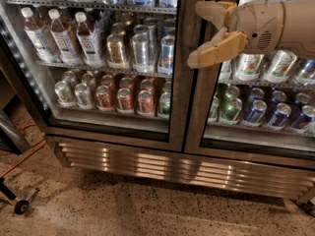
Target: Open left fridge door
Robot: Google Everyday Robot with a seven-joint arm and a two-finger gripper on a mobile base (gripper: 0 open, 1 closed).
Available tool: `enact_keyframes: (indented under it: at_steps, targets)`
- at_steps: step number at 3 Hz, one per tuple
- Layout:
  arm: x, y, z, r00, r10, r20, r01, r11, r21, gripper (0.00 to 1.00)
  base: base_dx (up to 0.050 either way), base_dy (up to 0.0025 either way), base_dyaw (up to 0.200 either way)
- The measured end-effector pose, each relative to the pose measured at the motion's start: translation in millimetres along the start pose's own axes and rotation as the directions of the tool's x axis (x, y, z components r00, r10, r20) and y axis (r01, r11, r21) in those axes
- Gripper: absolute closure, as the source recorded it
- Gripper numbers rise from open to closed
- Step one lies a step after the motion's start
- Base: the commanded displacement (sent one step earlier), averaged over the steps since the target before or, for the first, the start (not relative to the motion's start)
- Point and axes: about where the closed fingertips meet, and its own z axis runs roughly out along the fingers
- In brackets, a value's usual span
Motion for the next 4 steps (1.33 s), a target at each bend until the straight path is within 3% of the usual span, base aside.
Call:
enact_keyframes:
  at_steps: [1, 2, 3, 4]
  targets:
    - [21.5, -12.2, -16.3, 0.999, 0.049, 0.007, -0.049, 0.9979, 0.042, 0.00, 0.000, 0.00000, 0.000]
    - [20.5, -18.7, -16.9, 0.998, 0.059, -0.004, -0.058, 0.9965, 0.060, 0.00, 0.000, 0.00000, 0.000]
    - [20.5, -18.7, -16.9, 0.998, 0.059, -0.004, -0.058, 0.9965, 0.060, 0.00, 0.000, 0.00000, 0.192]
    - [20.5, -18.7, -16.9, 0.998, 0.059, -0.004, -0.058, 0.9965, 0.060, 0.00, 0.000, 0.00000, 0.000]
